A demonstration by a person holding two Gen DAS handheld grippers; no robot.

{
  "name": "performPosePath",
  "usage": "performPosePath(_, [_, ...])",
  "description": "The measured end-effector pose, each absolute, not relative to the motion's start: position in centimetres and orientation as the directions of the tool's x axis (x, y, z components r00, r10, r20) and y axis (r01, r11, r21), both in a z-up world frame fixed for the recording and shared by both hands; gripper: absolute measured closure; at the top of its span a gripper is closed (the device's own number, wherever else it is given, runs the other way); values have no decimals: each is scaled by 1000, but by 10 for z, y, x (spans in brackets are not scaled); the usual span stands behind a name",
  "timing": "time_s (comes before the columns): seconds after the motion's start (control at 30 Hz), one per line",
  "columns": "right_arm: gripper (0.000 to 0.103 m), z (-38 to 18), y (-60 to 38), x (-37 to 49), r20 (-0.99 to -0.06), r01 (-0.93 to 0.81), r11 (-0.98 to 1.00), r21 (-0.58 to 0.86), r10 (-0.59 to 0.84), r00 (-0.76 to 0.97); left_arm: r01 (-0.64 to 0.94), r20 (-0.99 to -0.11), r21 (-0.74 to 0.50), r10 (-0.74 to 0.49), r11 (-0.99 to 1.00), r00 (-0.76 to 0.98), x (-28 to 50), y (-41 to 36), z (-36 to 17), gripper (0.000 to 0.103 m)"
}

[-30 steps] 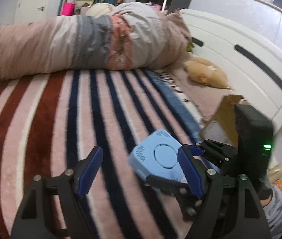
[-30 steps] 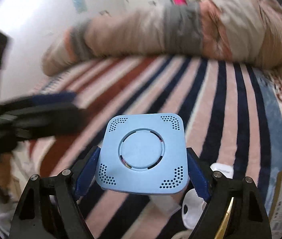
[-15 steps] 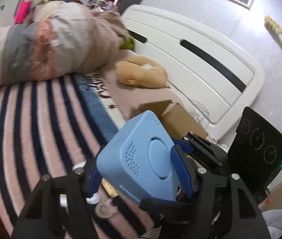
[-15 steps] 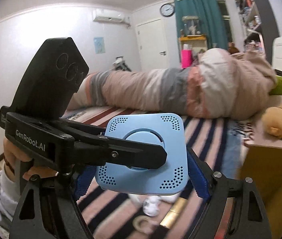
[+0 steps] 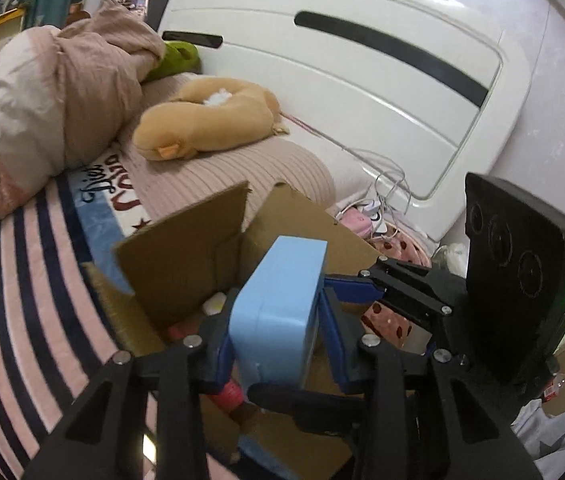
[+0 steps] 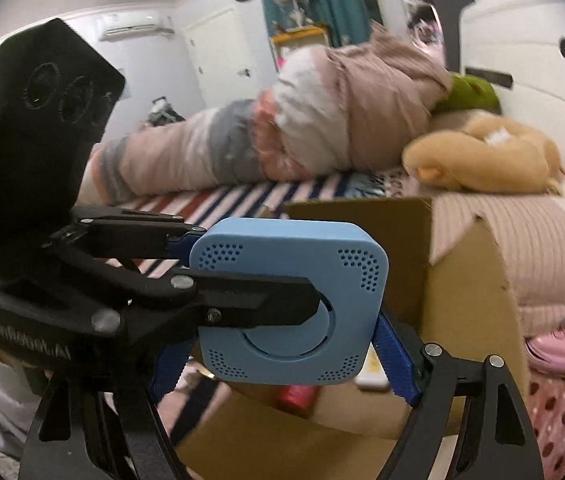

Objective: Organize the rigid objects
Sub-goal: 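Carry the light-blue case with the right gripper and release it in the box, then return the right gripper and grasp the white pump bottle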

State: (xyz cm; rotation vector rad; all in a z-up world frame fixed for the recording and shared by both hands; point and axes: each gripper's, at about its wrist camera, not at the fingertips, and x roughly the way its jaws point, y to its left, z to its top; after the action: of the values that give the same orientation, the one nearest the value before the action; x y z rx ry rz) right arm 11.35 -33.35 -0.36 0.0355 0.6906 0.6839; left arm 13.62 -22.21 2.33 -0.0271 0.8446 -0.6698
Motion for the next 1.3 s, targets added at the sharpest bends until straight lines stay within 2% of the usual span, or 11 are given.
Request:
performPosePath(0.2, [24, -19, -339, 127, -658, -552, 801, 230, 547, 518, 539, -713, -282, -549, 794, 436, 142, -236, 6, 67])
performPosePath(0.27, [24, -23, -337, 127, -682, -551, 809, 204, 521, 513, 545, -719, -265, -539, 796, 438, 142, -238, 3, 56])
performPosePath(0.33, [24, -25, -334, 128, -695, -550, 813, 193, 509, 508, 540, -720, -255, -531, 802, 447, 143, -237, 3, 50])
performPosePath(0.47, [23, -26, -336, 129, -698, -545, 809, 221, 522, 491, 534, -714, -251, -527, 807, 461, 138, -229, 5, 49])
performPosePath(0.57, [19, -20, -335, 123, -691, -544, 809, 224, 525, 497, 520, -701, -235, -514, 821, 495, 130, -219, 12, 40])
performPosePath(0.7, [18, -15, -329, 114, -685, -552, 809, 202, 519, 511, 493, -667, -226, -502, 840, 550, 115, -197, 26, 36])
performPosePath(0.77, [18, -10, -321, 107, -679, -562, 811, 161, 504, 534, 474, -654, -213, -485, 854, 580, 106, -186, 32, 30])
performPosePath(0.87, [18, -2, -306, 91, -655, -574, 814, 87, 481, 583, 434, -632, -188, -447, 881, 633, 91, -163, 40, 29])
performPosePath(1.0, [18, 13, -288, 78, -603, -572, 818, 62, 487, 632, 367, -606, -184, -399, 912, 688, 73, -121, 45, 29])
performPosePath(1.17, [18, 33, -252, 63, -549, -599, 797, 71, 533, 644, 250, -586, -160, -296, 955, 754, 48, -61, 43, 28])
performPosePath(1.3, [19, 32, -215, 55, -546, -673, 725, 144, 626, 558, 149, -580, -169, -221, 974, 784, 31, -15, 30, 28])
